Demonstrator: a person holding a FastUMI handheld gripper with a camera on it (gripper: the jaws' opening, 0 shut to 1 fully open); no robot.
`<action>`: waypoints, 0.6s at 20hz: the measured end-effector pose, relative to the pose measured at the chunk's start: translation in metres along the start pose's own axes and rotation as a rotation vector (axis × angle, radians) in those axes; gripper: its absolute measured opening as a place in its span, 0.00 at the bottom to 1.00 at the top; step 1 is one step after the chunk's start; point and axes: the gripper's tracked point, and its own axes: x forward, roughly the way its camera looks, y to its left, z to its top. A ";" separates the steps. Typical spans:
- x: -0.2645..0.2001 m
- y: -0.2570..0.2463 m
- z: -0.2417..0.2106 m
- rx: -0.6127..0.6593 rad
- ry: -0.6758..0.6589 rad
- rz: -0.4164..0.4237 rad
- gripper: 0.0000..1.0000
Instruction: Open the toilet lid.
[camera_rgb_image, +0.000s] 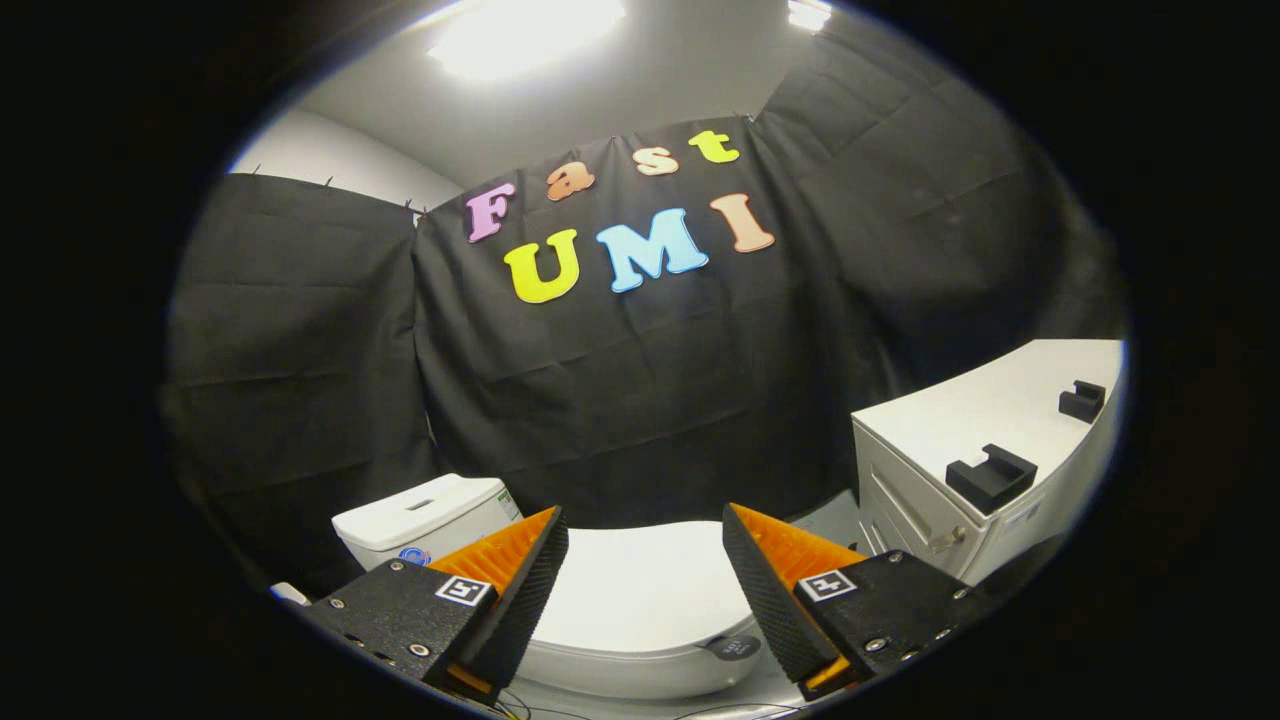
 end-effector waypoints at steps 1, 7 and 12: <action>0.001 0.000 -0.001 0.014 0.003 0.000 0.96; 0.003 -0.019 -0.021 0.248 0.015 -0.056 0.95; 0.002 -0.046 -0.053 0.468 0.042 -0.150 0.95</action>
